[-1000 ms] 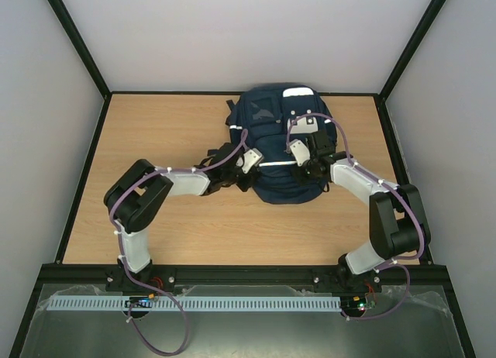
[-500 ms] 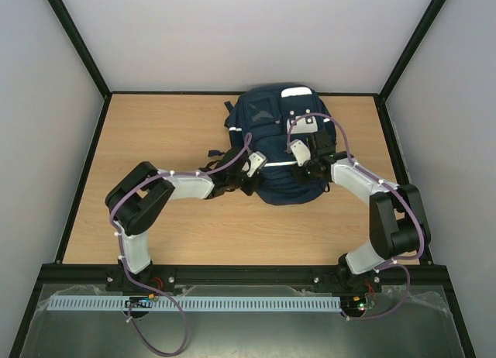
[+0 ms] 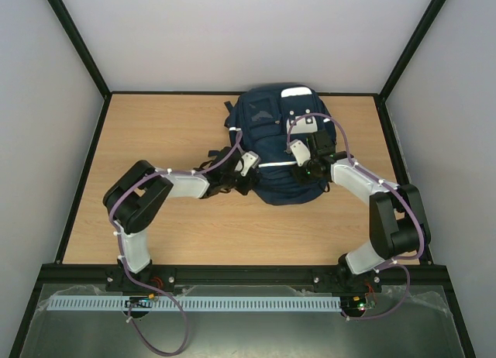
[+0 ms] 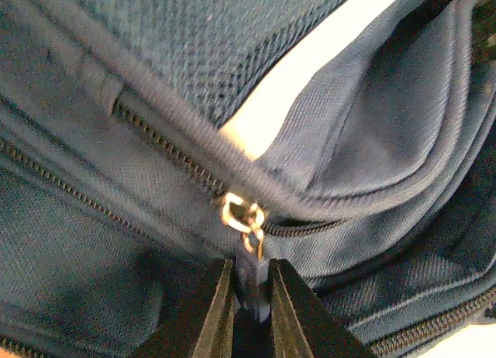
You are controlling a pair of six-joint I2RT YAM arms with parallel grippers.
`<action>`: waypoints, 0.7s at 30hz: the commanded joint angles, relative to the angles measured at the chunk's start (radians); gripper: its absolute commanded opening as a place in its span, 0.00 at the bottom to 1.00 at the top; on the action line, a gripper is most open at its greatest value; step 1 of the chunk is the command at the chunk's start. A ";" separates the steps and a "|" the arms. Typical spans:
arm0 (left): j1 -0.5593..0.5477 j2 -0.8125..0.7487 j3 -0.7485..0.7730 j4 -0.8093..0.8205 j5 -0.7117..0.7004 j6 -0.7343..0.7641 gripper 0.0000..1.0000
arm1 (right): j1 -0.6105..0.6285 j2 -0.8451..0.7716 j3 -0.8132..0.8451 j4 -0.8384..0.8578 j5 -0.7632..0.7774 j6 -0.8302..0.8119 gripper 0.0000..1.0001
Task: Pack the student bag
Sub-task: Zip the student bag at the center of the board.
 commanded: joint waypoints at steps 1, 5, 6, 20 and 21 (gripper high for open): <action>0.011 0.001 -0.053 -0.098 0.002 -0.029 0.16 | 0.001 0.029 -0.011 -0.042 -0.015 0.013 0.15; 0.011 0.000 -0.059 -0.095 -0.001 -0.028 0.14 | 0.001 0.042 -0.007 -0.045 -0.021 0.013 0.15; 0.011 -0.002 -0.061 -0.094 -0.004 -0.028 0.13 | 0.002 0.042 -0.006 -0.046 -0.022 0.012 0.15; 0.007 -0.110 -0.124 -0.062 -0.028 -0.045 0.02 | 0.002 0.042 -0.006 -0.047 -0.025 0.011 0.15; 0.002 -0.115 -0.118 -0.084 -0.020 -0.043 0.02 | 0.001 0.044 -0.005 -0.048 -0.025 0.011 0.15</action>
